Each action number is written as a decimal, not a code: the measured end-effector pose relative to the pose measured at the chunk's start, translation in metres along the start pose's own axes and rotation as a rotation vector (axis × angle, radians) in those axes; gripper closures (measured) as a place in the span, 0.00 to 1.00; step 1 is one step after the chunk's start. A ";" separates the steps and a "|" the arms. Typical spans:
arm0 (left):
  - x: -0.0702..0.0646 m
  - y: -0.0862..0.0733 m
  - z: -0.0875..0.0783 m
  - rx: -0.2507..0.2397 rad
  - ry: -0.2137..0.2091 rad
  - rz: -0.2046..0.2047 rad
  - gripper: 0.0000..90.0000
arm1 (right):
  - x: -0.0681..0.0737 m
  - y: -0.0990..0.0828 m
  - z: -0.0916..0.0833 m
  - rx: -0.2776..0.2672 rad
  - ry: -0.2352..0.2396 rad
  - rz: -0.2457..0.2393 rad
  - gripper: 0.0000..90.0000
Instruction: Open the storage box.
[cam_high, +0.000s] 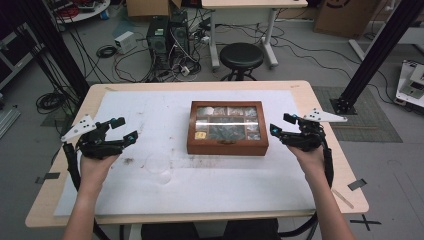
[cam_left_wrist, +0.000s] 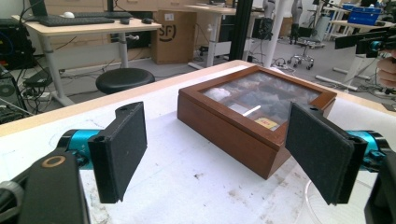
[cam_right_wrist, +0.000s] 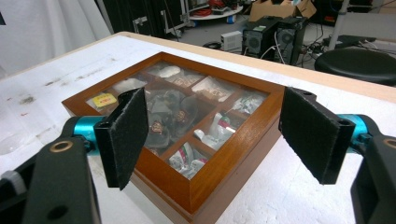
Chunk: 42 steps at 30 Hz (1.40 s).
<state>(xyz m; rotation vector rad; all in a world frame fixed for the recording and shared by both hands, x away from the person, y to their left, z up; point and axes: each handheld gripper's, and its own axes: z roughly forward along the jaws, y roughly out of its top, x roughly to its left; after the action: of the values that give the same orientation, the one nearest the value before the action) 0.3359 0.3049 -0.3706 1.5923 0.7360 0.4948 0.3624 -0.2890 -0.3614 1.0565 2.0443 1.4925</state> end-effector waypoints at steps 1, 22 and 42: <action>0.000 0.000 0.000 0.001 0.000 -0.001 0.23 | 0.000 0.000 0.000 -0.001 0.001 -0.003 0.27; 0.001 0.000 -0.003 -0.003 0.004 -0.005 0.23 | 0.004 -0.011 -0.004 -0.020 0.026 -0.016 0.24; 0.006 -0.002 0.000 0.000 0.011 -0.007 0.23 | 0.002 -0.051 0.013 0.143 0.055 -0.032 0.24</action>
<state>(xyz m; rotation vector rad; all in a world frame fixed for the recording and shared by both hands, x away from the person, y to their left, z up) 0.3393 0.3093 -0.3727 1.5878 0.7495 0.4987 0.3529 -0.2872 -0.4129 1.0412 2.2242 1.3917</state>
